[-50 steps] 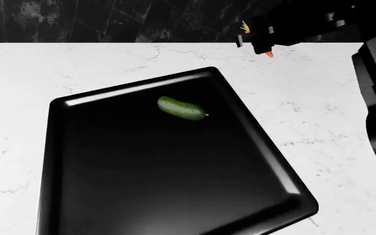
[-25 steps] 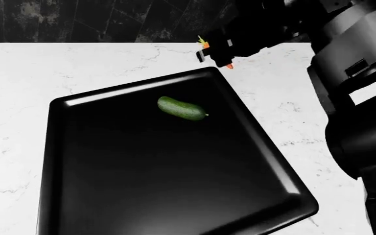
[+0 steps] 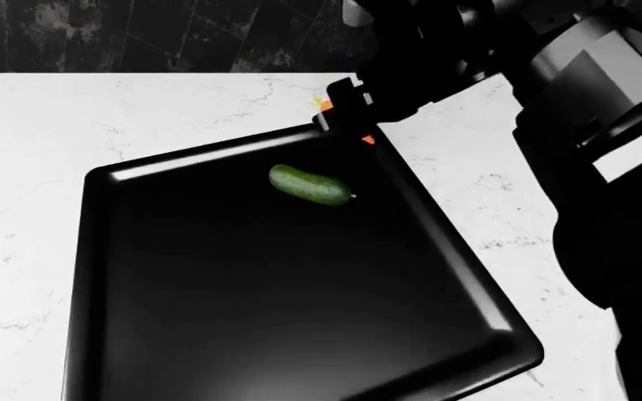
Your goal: Place the two vegetables and bowl onto the tray for setting up a vegetable dip station.
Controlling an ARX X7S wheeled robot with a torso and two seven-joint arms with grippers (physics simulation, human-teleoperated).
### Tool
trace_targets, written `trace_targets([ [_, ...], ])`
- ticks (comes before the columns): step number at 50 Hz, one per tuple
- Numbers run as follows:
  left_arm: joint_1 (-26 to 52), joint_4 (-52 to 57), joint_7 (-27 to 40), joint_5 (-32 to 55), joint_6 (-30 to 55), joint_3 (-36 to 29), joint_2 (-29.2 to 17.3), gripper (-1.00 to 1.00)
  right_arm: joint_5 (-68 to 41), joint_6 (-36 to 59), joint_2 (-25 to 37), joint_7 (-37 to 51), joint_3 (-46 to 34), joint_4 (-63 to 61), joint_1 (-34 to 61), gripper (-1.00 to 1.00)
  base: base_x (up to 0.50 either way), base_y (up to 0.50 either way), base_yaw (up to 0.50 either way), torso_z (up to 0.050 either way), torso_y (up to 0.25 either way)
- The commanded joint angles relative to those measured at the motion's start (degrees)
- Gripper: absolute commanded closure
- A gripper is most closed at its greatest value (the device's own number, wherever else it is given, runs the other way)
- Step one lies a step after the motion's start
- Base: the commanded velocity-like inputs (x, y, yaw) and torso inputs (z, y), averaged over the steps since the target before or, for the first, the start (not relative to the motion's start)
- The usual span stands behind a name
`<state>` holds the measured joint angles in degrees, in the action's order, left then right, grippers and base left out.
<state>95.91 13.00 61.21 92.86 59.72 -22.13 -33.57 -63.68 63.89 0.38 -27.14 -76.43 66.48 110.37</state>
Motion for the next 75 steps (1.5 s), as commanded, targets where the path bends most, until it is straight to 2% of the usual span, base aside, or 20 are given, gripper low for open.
trace_targets([
  [1,0.01,0.03,-0.10,-0.07,-0.20,-0.17,-0.07,-1.00,-1.62,0.69,0.41,0.81,-0.79,-0.76,-1.50,1.00,0.00,0.00,0.00,0.000,0.000],
  [14,0.20,-0.07,-0.23,-0.14,-0.38,-0.34,-0.19,-1.00,-1.92,0.30,0.07,0.59,-0.89,-0.81,-2.09,1.00,0.00,0.00,0.00,0.000,0.000],
  [15,0.19,-0.13,-0.30,-0.22,-0.43,-0.35,-0.18,-1.00,-1.82,0.14,0.08,0.54,-1.00,-0.80,-2.05,-1.00,0.00,0.00,0.00,0.000,0.000],
  [26,0.30,0.00,-0.06,0.10,-0.46,-0.51,-0.27,-1.00,-3.23,0.83,1.07,2.32,0.21,-2.42,-2.01,-1.00,0.00,0.00,0.00,0.000,0.000],
  [28,0.21,-0.03,-0.22,-0.09,-0.56,-0.54,-0.29,-1.00,-4.64,1.24,2.52,4.93,1.83,-4.57,-1.79,-1.00,0.00,0.00,0.00,0.000,0.000],
  [33,0.34,0.14,-0.01,0.15,-0.52,-0.65,-0.27,-1.00,-10.43,1.24,8.51,18.36,9.26,-15.12,-1.66,-1.00,0.00,0.00,0.00,0.000,0.000],
  [37,0.49,0.18,0.17,0.35,-0.54,-0.64,-0.30,-1.00,-14.27,-3.77,13.91,38.09,17.41,-25.10,-3.01,-1.00,0.00,0.00,0.00,0.000,0.000],
  [38,0.48,0.17,0.19,0.35,-0.57,-0.63,-0.34,-1.00,-14.53,-5.05,15.98,43.39,18.75,-30.99,-3.76,-1.00,0.00,0.00,0.00,0.000,0.000],
  [40,0.57,0.20,0.28,0.42,-0.60,-0.62,-0.35,-1.00,-15.13,-5.50,17.57,47.89,19.80,-35.56,-4.65,-1.00,0.00,0.00,0.00,0.000,0.000],
  [41,0.75,0.23,0.50,0.73,-0.55,-0.56,-0.36,-1.00,-12.53,-10.67,20.12,56.42,21.60,-43.89,-6.81,-1.00,0.00,0.00,0.00,0.000,0.000],
  [42,0.79,0.24,0.61,0.90,-0.62,-0.46,-0.37,-1.00,-13.55,-7.42,20.97,60.49,20.85,-47.38,-6.41,-1.00,0.00,0.00,0.00,0.000,0.000],
  [52,1.23,0.88,1.85,2.13,-1.12,0.23,-0.53,-1.00,-27.20,-9.37,26.77,76.60,31.03,-68.46,-10.24,-1.00,0.00,0.00,0.00,0.000,0.000],
  [60,1.41,0.69,3.04,3.82,-1.02,0.28,-0.61,-1.00,-30.18,-13.72,30.00,84.04,35.00,-76.81,-14.94,-1.00,0.00,0.00,0.00,0.000,0.177],
  [69,2.24,1.18,2.71,3.67,-1.15,0.40,-0.73,-1.00,-34.12,-12.57,29.43,87.74,35.63,-76.38,-12.08,-1.00,-0.01,0.00,0.00,0.000,0.113],
  [75,2.25,1.13,2.48,3.37,-1.36,0.36,-0.77,-1.00,-34.94,-11.52,29.67,88.82,35.14,-76.75,-11.16,-1.00,-0.46,0.00,0.00,0.000,0.000],
])
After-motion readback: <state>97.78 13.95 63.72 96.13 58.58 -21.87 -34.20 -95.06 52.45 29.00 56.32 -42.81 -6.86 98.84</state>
